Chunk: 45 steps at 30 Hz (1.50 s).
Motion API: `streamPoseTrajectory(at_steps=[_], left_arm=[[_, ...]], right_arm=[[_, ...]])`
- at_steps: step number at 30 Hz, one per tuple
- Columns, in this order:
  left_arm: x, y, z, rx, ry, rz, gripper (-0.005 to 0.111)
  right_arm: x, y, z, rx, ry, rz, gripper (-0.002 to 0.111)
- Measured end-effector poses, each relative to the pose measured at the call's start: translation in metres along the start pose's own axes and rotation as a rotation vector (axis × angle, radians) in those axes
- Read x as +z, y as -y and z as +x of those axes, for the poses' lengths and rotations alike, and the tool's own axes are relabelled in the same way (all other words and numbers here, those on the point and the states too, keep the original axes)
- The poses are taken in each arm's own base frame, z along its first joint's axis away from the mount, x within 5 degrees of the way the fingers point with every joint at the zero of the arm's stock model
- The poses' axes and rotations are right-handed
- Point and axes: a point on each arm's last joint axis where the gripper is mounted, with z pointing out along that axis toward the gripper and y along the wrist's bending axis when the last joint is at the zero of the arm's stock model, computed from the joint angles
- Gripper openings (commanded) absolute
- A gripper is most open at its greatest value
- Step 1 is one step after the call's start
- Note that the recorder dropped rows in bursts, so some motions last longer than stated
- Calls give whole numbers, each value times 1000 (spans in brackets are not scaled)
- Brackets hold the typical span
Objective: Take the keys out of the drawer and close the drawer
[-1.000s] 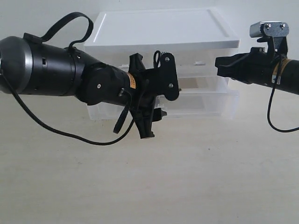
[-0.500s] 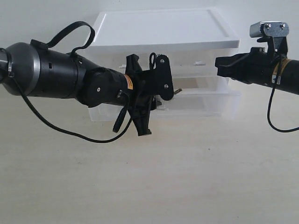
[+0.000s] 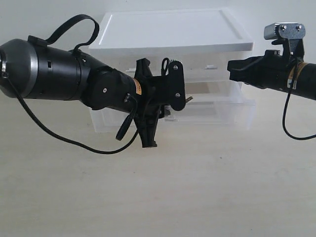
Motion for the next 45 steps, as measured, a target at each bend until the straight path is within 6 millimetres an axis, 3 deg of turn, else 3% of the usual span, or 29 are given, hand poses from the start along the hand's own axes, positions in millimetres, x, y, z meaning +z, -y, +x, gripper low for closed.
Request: streamPoseTrajectory(at_steps=[10,27,29,34,36,41,45], left_arm=[[-11,13,-17,64,-18,75,4],[-27,14,-18,80,-73,140,5],[-27,14,-18,80,-73,140,13],[-26,15,-20,87,-54,123,54],[-26,14,-21,70,-38,109,63],[-31,7,-28,-54,17,47,63],[-60,-10,-47,-284,157,-35,59]], right_arm=[[0,0,0,0,0,0,0],[0,0,0,-2,0,0,0],[0,0,0,-2,0,0,0],[0,0,0,-1,1,1,0],[0,0,0,-1,1,1,0],[0,0,0,-1,1,1,0],[0,0,0,-1,0,2,0]])
